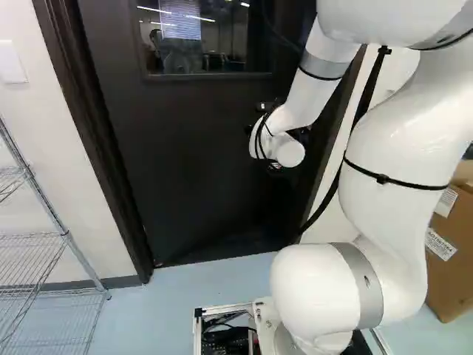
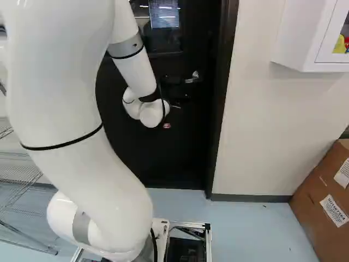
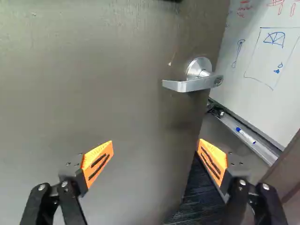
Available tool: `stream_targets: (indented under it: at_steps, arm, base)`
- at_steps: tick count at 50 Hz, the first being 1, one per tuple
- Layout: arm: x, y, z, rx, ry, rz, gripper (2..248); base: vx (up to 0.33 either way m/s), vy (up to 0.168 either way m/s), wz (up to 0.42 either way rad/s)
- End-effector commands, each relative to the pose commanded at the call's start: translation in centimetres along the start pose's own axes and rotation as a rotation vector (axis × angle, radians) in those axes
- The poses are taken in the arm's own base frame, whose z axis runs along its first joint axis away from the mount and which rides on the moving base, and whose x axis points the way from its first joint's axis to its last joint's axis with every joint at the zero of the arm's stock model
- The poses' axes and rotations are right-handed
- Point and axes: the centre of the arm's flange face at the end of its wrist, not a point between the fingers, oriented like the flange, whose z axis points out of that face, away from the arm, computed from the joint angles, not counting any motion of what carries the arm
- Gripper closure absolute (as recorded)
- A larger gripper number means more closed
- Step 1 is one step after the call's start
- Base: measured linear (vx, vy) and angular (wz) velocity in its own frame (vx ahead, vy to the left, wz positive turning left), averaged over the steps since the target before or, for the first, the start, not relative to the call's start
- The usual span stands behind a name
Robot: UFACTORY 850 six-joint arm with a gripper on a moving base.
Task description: Open the door and move inside
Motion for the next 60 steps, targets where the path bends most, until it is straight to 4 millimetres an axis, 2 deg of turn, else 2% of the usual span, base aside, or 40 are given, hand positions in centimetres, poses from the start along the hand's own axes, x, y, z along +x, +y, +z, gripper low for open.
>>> stream_targets:
  at_steps: [60]
  arm:
    - [1.1, 2.4, 11.5, 0.088, 0.096, -0.092, 3]
  base:
    - [0.000, 0.000, 0.000]
